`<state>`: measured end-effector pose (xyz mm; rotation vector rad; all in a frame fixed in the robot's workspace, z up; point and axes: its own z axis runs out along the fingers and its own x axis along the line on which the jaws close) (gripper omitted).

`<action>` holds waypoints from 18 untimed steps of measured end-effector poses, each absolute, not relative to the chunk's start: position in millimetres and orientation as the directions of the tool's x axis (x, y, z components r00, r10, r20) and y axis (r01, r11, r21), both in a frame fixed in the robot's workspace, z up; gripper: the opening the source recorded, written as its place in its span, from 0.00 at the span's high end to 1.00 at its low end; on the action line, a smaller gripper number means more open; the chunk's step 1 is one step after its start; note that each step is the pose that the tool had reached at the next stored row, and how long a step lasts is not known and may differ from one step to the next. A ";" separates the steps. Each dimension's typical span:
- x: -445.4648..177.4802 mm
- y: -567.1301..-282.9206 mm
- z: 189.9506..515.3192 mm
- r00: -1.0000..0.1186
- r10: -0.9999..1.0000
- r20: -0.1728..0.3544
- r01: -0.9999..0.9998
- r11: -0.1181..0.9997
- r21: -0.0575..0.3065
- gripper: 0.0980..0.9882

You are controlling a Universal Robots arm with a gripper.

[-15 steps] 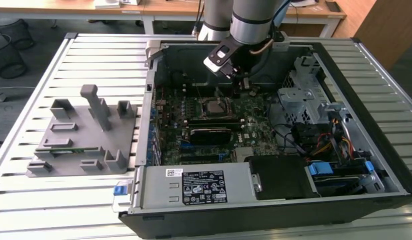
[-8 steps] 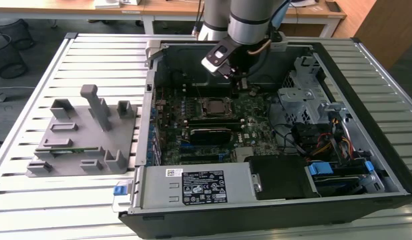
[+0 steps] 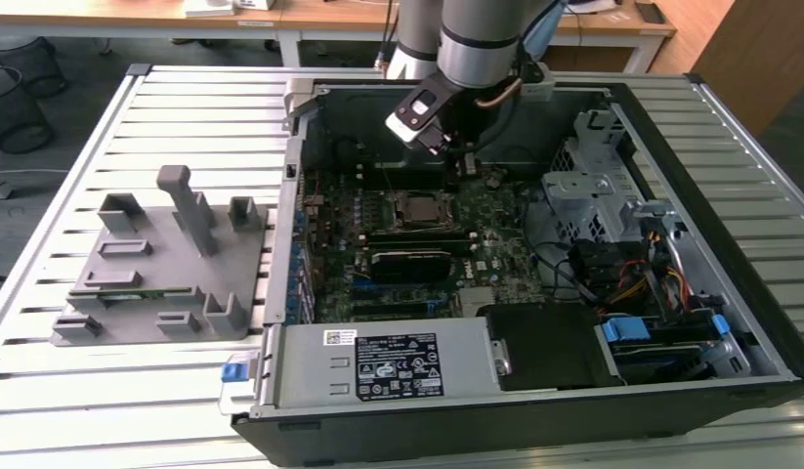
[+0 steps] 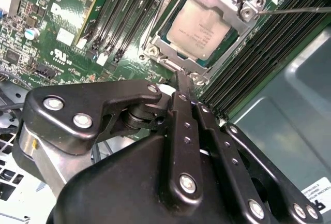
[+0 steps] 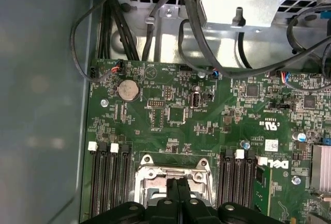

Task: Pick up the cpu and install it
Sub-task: 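Close the cpu cover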

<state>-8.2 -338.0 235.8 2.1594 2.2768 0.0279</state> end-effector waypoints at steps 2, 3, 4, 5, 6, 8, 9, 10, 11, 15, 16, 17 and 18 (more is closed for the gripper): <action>-9.9 -337.9 235.3 -0.053 0.999 0.010 0.998 0.053 0.015 0.99; -10.8 -337.9 235.0 -0.053 0.999 0.010 0.998 0.053 0.015 0.99; -12.1 -337.9 234.6 -0.053 0.999 0.010 0.998 0.053 0.015 0.99; -13.5 -337.9 234.2 -0.053 0.999 0.010 0.998 0.053 0.015 0.99; -15.4 -337.9 233.7 -0.053 0.999 0.010 0.998 0.053 0.015 0.99; -18.9 -338.0 232.6 -0.054 0.999 0.010 0.998 0.054 0.015 0.99; -20.7 -338.0 232.1 -0.054 0.998 0.010 0.998 0.054 0.015 0.99; -22.9 -338.1 231.6 -0.054 0.998 0.010 0.998 0.054 0.015 0.99; -25.0 -338.1 231.1 -0.054 0.998 0.010 0.998 0.054 0.015 0.99; -32.0 -338.2 229.2 -0.054 0.998 0.010 0.998 0.054 0.015 0.99; -32.4 -338.2 229.0 -0.054 0.998 0.010 0.998 0.054 0.015 0.99; -32.8 -338.2 228.7 -0.055 0.998 0.010 0.998 0.054 0.015 0.99; -33.3 -338.1 228.3 -0.055 0.998 0.010 0.998 0.054 0.015 0.99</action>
